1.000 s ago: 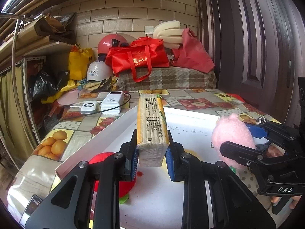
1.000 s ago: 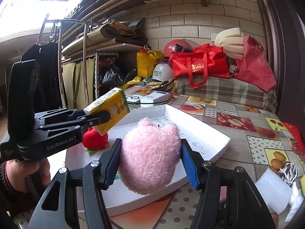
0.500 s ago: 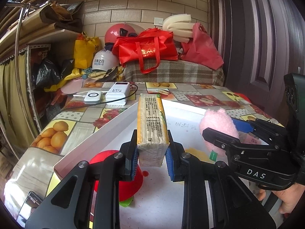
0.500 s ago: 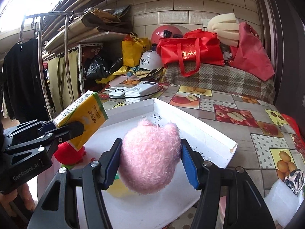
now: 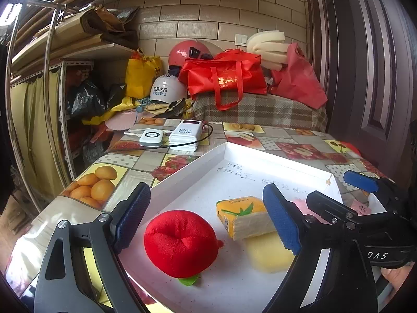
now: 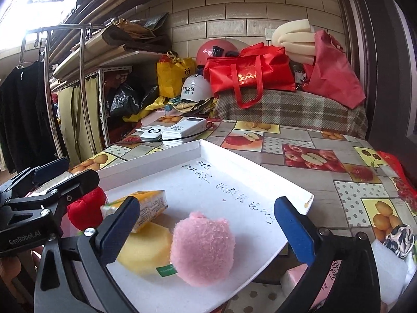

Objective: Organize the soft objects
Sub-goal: 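Lower the tissue packet into the tray and open the left tool while the right tool releases the pink ball, then withdraw both open tools from the tray back toward the pile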

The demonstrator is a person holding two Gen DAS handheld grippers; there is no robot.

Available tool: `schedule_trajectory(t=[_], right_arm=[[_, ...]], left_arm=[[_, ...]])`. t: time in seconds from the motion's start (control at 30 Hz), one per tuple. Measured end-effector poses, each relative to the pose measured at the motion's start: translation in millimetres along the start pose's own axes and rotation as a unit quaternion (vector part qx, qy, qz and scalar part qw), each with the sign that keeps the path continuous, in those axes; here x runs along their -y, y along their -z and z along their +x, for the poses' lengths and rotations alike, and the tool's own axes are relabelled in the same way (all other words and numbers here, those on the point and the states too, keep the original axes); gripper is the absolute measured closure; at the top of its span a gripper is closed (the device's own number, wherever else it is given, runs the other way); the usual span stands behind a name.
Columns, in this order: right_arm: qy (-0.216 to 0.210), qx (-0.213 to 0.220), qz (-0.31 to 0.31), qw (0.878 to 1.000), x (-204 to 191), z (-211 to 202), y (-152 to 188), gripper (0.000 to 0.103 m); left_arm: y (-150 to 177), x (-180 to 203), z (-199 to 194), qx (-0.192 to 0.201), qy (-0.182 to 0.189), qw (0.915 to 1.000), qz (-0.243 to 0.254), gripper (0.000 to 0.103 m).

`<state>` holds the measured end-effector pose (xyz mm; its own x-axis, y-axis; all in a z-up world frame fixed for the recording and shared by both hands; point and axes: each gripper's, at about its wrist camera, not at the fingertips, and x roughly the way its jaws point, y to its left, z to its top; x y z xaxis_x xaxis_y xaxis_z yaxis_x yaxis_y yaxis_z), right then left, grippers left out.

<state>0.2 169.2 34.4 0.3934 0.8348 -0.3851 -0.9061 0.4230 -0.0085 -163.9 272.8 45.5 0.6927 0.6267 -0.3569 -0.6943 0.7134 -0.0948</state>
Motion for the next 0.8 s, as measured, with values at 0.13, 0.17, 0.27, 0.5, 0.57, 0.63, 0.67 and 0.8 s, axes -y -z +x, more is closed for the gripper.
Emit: schedule_trajectory(t=[0.13, 0.17, 0.27, 0.5, 0.57, 0.63, 0.67, 0.8], right_arm=[[0.002, 0.006, -0.005, 1.000, -2.0, -2.0, 0.1, 0.000], [0.002, 0.008, -0.006, 1.000, -2.5, -2.6, 0.1, 0.000], [0.004, 0.012, -0.009, 1.000, -3.9, -3.7, 0.2, 0.000], [0.005, 0.023, -0.014, 1.000, -4.6, -6.5, 0.0, 0.000], [0.004, 0.024, -0.013, 1.000, -4.2, -6.8, 0.1, 0.000], [0.005, 0.024, -0.013, 1.000, -4.3, -6.9, 0.3, 0.000], [0.005, 0.024, -0.014, 1.000, -4.3, -6.9, 0.3, 0.000], [0.005, 0.024, -0.013, 1.000, -4.1, -6.8, 0.4, 0.000]], left_arm=[[0.1, -0.3, -0.1, 0.000, 0.001, 1.0000, -0.001, 0.014], [0.0, 0.2, -0.1, 0.000, 0.001, 1.0000, -0.001, 0.014], [0.3, 0.6, -0.3, -0.001, 0.001, 1.0000, -0.001, 0.014], [0.2, 0.8, -0.4, -0.001, 0.001, 1.0000, -0.001, 0.014], [0.2, 0.9, -0.5, -0.001, 0.001, 1.0000, -0.002, 0.014], [0.1, 0.9, -0.5, -0.001, 0.001, 1.0000, -0.002, 0.014], [0.1, 0.9, -0.5, -0.001, 0.001, 1.0000, -0.002, 0.014], [0.0, 0.9, -0.6, -0.001, 0.001, 1.0000, -0.002, 0.014]])
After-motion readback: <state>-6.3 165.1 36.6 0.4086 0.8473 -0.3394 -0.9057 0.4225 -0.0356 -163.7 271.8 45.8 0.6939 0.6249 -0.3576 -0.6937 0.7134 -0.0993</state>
